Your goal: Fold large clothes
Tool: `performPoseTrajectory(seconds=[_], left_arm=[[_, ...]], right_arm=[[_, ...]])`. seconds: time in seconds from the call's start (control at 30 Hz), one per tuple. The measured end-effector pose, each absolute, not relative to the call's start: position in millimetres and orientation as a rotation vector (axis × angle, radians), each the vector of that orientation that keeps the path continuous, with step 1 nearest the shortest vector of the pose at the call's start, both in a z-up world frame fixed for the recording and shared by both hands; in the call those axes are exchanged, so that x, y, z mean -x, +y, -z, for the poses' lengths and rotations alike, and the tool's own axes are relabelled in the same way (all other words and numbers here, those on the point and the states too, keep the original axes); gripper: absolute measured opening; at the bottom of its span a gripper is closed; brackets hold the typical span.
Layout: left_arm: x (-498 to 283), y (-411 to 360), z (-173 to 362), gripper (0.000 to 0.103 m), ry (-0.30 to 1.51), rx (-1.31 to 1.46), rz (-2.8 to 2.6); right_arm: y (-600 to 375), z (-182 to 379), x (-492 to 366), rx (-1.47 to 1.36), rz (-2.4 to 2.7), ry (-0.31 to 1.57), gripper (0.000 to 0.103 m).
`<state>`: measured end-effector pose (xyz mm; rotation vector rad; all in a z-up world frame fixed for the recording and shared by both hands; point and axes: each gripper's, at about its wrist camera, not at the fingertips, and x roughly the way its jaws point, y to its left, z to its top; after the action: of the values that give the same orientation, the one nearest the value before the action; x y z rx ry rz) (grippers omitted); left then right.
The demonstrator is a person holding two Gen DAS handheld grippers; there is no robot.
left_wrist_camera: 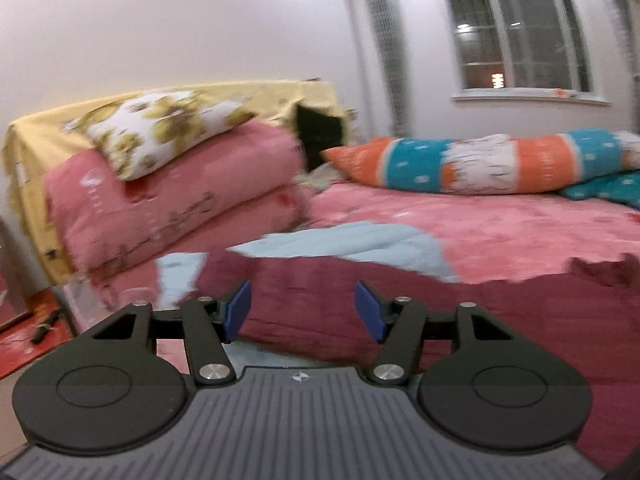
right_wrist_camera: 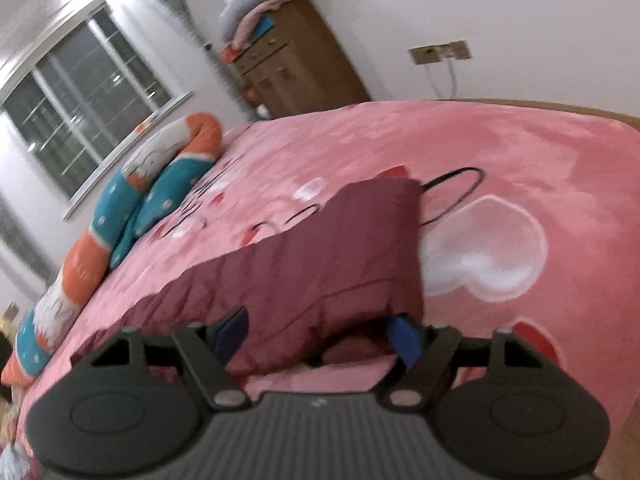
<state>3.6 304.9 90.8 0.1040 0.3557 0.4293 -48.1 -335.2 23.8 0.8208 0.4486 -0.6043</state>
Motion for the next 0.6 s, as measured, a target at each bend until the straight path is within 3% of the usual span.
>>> performPoseTrajectory(seconds=[0.6], left_arm=[[49,99,-105,0.077,0.391,-0.077,0.055]], right_arm=[[-375,-1,59,-1.11,0.529,0.29,0.077]])
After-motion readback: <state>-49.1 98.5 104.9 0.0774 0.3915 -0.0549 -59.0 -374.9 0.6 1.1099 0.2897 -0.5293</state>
